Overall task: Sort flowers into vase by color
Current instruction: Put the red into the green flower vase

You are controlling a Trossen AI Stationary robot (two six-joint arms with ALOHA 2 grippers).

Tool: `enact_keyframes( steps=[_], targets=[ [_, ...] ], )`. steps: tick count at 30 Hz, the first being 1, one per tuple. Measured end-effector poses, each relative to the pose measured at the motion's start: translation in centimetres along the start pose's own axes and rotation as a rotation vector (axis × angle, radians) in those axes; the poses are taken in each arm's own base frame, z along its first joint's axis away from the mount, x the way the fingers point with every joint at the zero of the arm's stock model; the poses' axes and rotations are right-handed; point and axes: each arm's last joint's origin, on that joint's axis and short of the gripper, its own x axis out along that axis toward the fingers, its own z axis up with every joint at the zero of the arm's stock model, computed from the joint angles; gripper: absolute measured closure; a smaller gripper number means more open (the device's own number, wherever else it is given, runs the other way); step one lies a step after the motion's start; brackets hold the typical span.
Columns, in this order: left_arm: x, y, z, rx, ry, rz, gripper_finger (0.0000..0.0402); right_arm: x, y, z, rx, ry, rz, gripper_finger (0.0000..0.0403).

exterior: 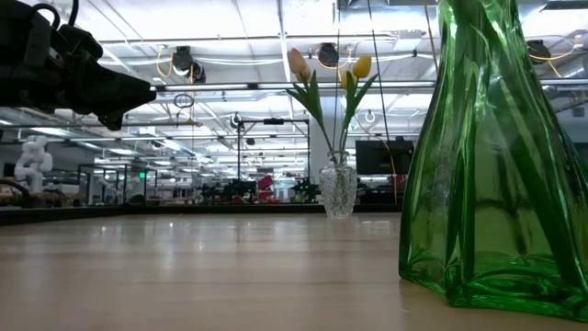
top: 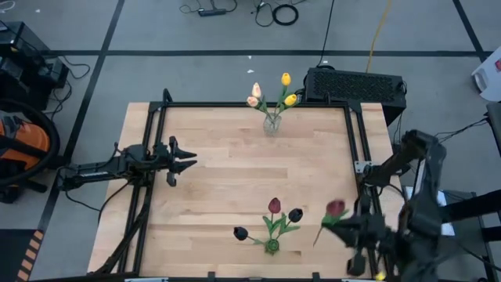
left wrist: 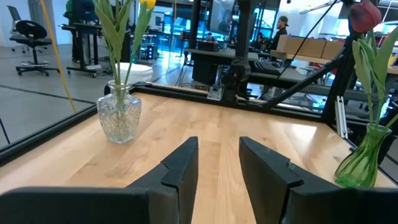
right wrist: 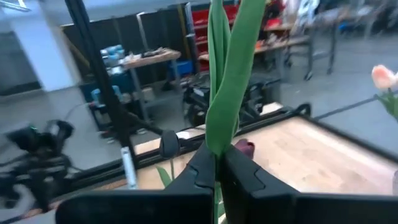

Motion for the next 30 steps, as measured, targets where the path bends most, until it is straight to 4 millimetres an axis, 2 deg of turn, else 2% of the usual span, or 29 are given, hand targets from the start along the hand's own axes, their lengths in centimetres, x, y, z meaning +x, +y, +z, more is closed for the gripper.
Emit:
enact_keyframes(
  steps=[5, 8, 14, 18, 24, 30],
  targets=[
    [0.0, 0.0, 0.0, 0.0, 0.0, 0.0, 0.0278, 1.9, 2.6, -2.8, 0.019, -0.06, -0.074, 0.0402],
    [0.0, 0.0, 0.0, 0.0, 0.0, 0.0, 0.0278, 3.0, 3.6, -3.4, 0.071, -0.074, -0.089, 0.0402],
    [0.0, 0.0, 0.0, 0.0, 0.0, 0.0, 0.0278, 4.4, 5.1, -3.8, 0.065, -0.091, -0.102, 0.0402],
    [0.0, 0.0, 0.0, 0.0, 0.0, 0.0, 0.0278, 5.6, 6.1, -5.0, 0.052, -0.103, -0.12, 0.0402],
    [0.0, 0.0, 0.0, 0.0, 0.0, 0.0, 0.0278, 7.8, 7.0, -7.0, 0.016, -0.116, -0.162, 0.0402],
    [0.0, 0.0, 0.0, 0.0, 0.0, 0.0, 0.0278, 9.3, 6.8, -6.8, -0.014, -0.127, -0.201, 0.0402]
  ],
)
